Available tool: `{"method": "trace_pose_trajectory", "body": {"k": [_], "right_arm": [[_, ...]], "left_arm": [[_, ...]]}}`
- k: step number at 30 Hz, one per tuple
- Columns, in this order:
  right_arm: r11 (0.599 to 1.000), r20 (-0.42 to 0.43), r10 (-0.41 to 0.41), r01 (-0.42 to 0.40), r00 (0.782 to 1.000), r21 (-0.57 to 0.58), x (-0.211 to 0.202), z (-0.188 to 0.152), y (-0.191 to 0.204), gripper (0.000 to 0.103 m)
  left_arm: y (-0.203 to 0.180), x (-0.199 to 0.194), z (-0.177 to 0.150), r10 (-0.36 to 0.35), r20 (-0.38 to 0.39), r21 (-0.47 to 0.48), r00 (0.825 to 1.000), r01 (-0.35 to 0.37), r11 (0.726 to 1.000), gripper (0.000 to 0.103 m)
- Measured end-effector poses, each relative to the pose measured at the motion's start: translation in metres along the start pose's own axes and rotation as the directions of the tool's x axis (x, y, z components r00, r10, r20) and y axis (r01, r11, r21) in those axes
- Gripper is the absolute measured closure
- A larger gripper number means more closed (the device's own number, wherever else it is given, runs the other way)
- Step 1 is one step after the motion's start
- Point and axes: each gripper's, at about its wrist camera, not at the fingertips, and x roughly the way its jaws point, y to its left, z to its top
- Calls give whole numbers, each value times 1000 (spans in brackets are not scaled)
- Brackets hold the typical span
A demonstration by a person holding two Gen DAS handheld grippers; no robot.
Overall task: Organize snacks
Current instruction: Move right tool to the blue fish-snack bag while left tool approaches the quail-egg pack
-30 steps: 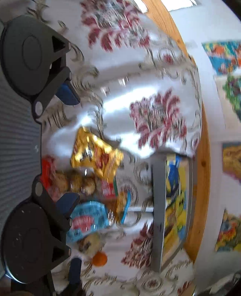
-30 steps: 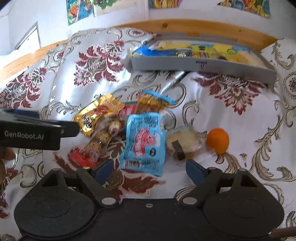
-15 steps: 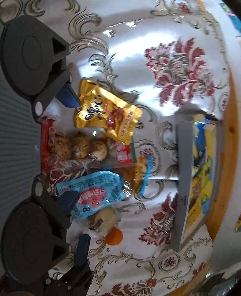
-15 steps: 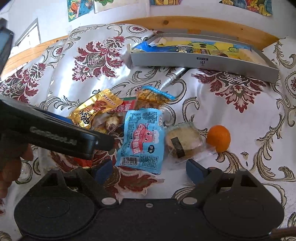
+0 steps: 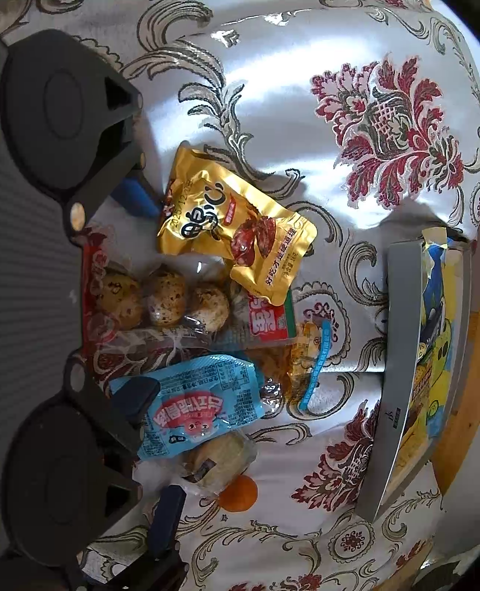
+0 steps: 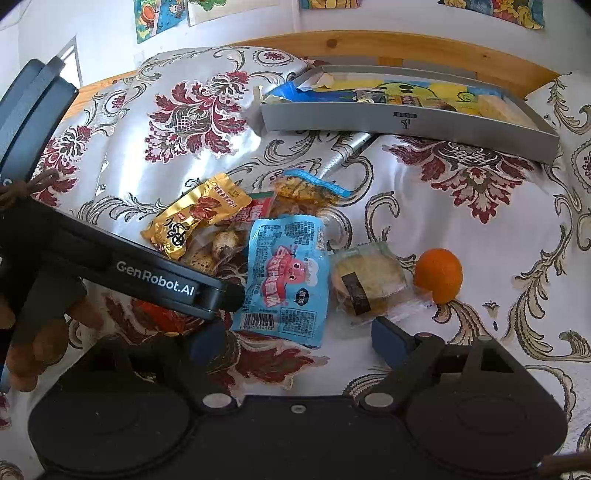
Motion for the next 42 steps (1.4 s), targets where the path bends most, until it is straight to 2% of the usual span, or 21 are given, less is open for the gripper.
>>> {"method": "trace_pose_trajectory", "body": {"k": [2, 4, 6, 9, 15, 21, 25, 33, 42], "right_arm": [[1000, -1, 0, 0, 1000, 0, 0, 0, 0, 16], [1000, 0, 0, 0, 1000, -1, 0, 0, 0, 16], [1000, 1, -3, 3, 1000, 2, 0, 0, 0, 15], [1000, 0, -11, 11, 1000, 17, 0, 0, -4, 15], [999, 0, -21, 21, 1000, 27, -1, -1, -6, 15], [999, 1, -22, 22, 1000, 23, -1, 0, -6, 15], [1000, 1, -10, 10, 1000, 1, 0, -1, -2, 15], [999, -1, 8, -8, 1000, -34, 2, -2, 3, 15], [999, -15, 12, -13, 1000, -50, 19, 2, 6, 14]], "left_arm": [[2, -1, 0, -5, 1, -3, 1000, 5, 1000, 9], [2, -1, 0, -12, -1, -7, 1000, 12, 1000, 16], [4, -2, -1, -16, -9, -5, 1000, 16, 1000, 35], [4, -4, -3, -23, -12, -11, 1000, 23, 1000, 46], [0, -10, -7, -9, -7, -45, 1000, 9, 999, 55], [-7, -21, -13, 76, -14, -83, 997, -77, 994, 59], [-14, -30, -21, 115, -10, -41, 993, -115, 992, 59], [2, -37, -25, 82, -16, -118, 997, -83, 989, 60], [5, -39, -26, 75, -17, -135, 997, -76, 988, 60]]}}
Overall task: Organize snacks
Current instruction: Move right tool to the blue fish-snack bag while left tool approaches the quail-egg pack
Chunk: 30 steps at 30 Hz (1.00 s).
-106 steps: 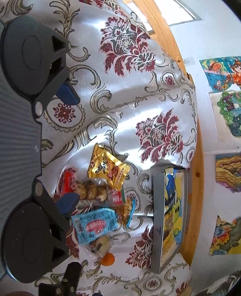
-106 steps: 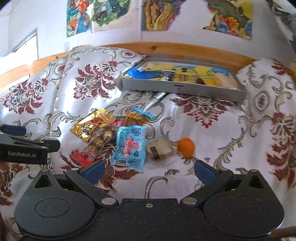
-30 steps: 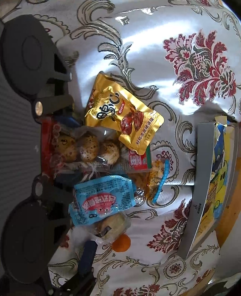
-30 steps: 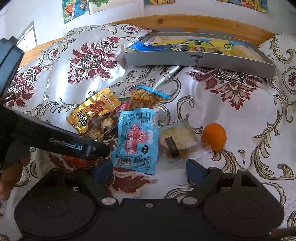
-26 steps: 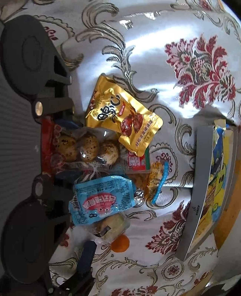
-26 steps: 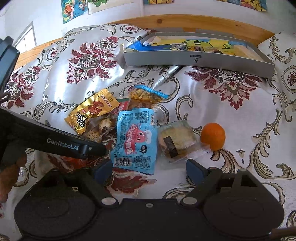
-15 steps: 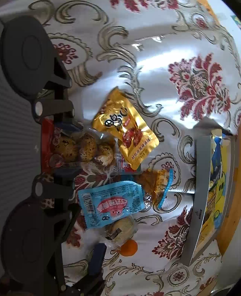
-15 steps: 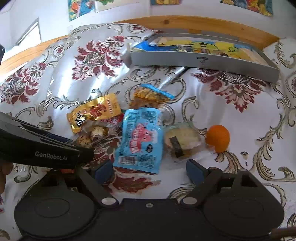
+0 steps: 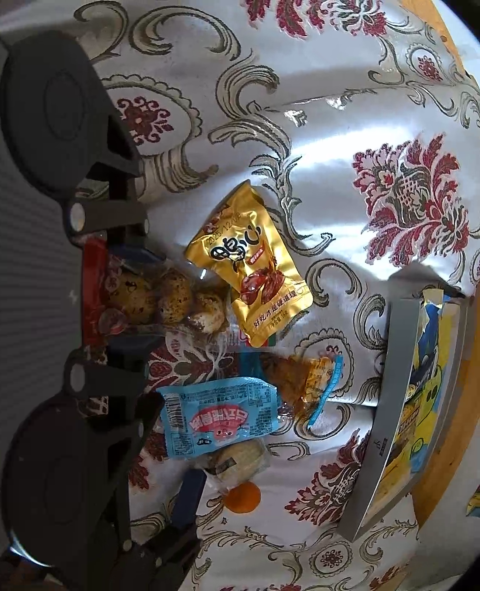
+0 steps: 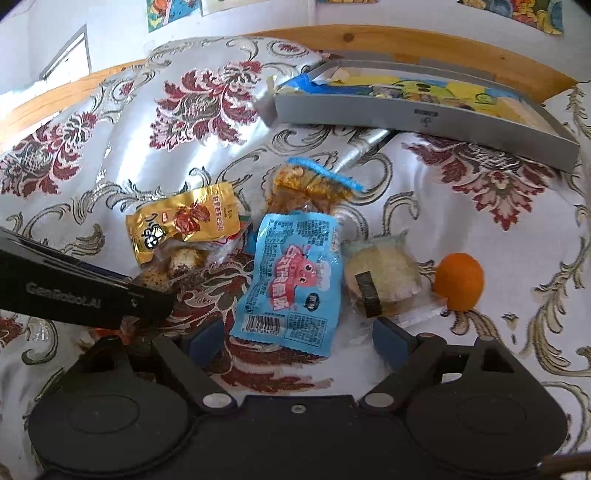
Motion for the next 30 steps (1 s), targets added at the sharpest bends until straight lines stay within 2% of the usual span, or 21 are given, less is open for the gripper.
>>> {"method": "trace_pose_trajectory", "body": {"k": [5, 18, 25, 30], "right_arm": [[998, 8, -19, 20, 1000, -57, 8, -1, 8, 12], [993, 45, -58, 62, 997, -98, 17, 1, 12, 12], [984, 59, -92, 100, 994, -147, 15, 0, 17, 13], [980, 67, -95, 105, 993, -170, 14, -1, 20, 18]], "left_arm": [[0, 0, 0, 1, 0, -8, 1000, -1, 1000, 60], [-1, 0, -1, 6, 0, -7, 1000, -6, 1000, 60], [-1, 1, -1, 6, 0, -6, 1000, -6, 1000, 59], [-1, 1, -1, 6, 1, -7, 1000, -6, 1000, 59]]}}
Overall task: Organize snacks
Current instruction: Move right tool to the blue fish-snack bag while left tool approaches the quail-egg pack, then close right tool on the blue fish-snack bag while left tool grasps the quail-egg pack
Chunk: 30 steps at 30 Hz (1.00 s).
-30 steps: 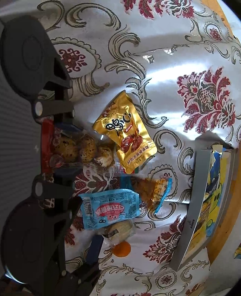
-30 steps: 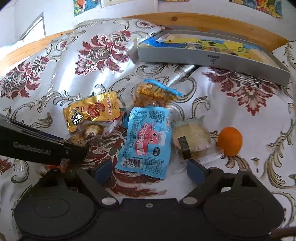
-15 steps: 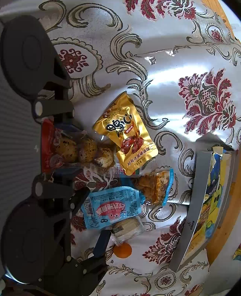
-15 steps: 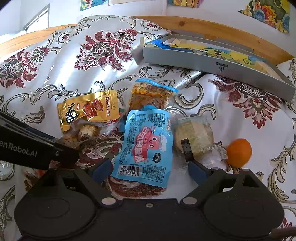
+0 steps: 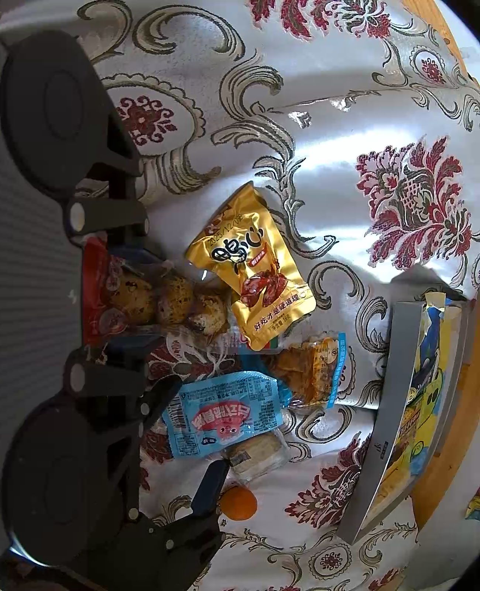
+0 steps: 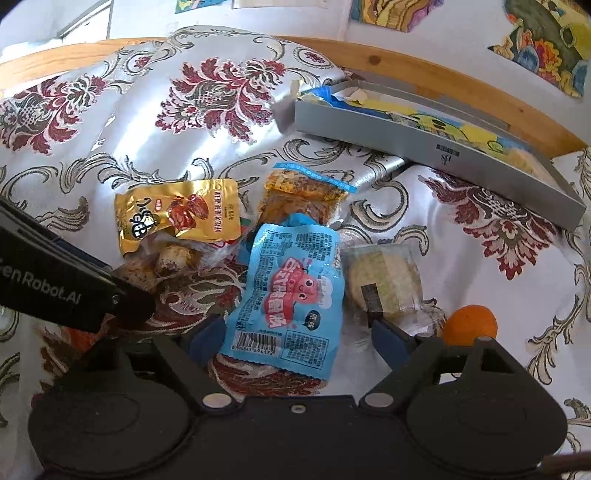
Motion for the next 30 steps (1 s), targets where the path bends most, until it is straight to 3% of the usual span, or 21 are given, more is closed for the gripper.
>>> {"method": "trace_pose_trajectory", "body": {"k": [8, 18, 30], "right_arm": [[999, 3, 29, -29, 1000, -31, -1, -1, 5, 36], [999, -1, 37, -37, 999, -37, -3, -1, 6, 41], [996, 6, 61, -61, 998, -62, -4, -3, 9, 54]], "left_arm": [[0, 0, 0, -1, 0, 0, 1000, 1, 1000, 60], [1, 0, 0, -2, 0, -1, 1000, 2, 1000, 60], [0, -1, -1, -3, -2, -10, 1000, 2, 1000, 60]]}}
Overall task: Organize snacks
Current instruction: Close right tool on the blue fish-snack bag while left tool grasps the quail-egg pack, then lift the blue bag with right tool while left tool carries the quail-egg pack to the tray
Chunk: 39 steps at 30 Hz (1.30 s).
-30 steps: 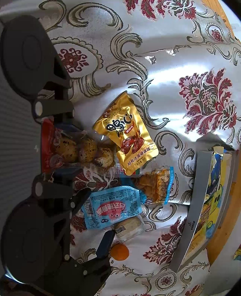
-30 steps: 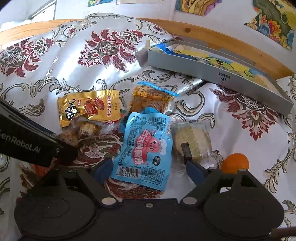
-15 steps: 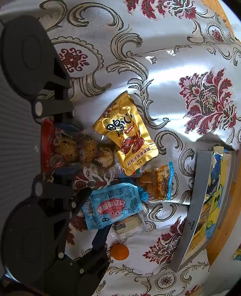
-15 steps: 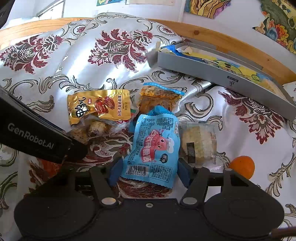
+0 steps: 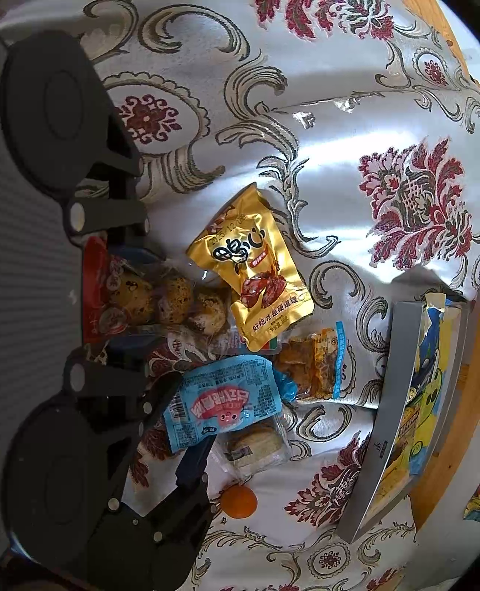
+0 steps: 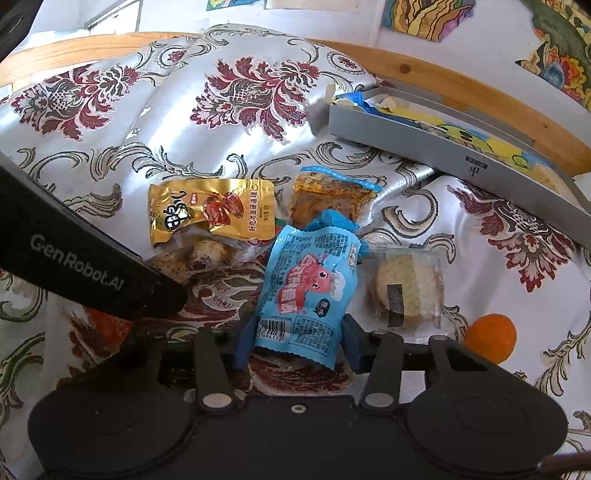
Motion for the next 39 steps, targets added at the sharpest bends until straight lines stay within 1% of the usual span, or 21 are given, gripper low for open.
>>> {"method": "trace_pose_trajectory", "body": {"k": [7, 11, 18, 24, 29, 34, 39], "right_arm": [[1000, 15, -3, 3, 1000, -2, -3, -1, 0, 56], [999, 23, -20, 20, 1000, -29, -6, -2, 4, 56], [991, 47, -73, 77, 996, -108, -17, -4, 7, 56], [977, 81, -127, 139, 989, -161, -32, -6, 5, 56], [975, 97, -160, 172, 982, -142, -44, -6, -6, 56], [974, 103, -181, 192, 978, -120, -47, -5, -12, 56], [973, 109, -190, 202, 976, -115, -49, -5, -12, 56]], "left_arm": [[3, -2, -2, -23, -3, -30, 1000, 23, 999, 60], [3, -5, -4, -36, -7, -35, 999, 36, 999, 60], [5, -11, -6, -67, -17, -49, 998, 66, 997, 60], [7, -17, -7, -88, -15, -66, 996, 87, 994, 60], [8, -25, -6, -104, -6, -69, 995, 104, 992, 60], [12, -34, -4, -126, 13, -80, 992, 126, 989, 60], [12, -37, -3, -125, 30, -87, 992, 127, 988, 61]]}}
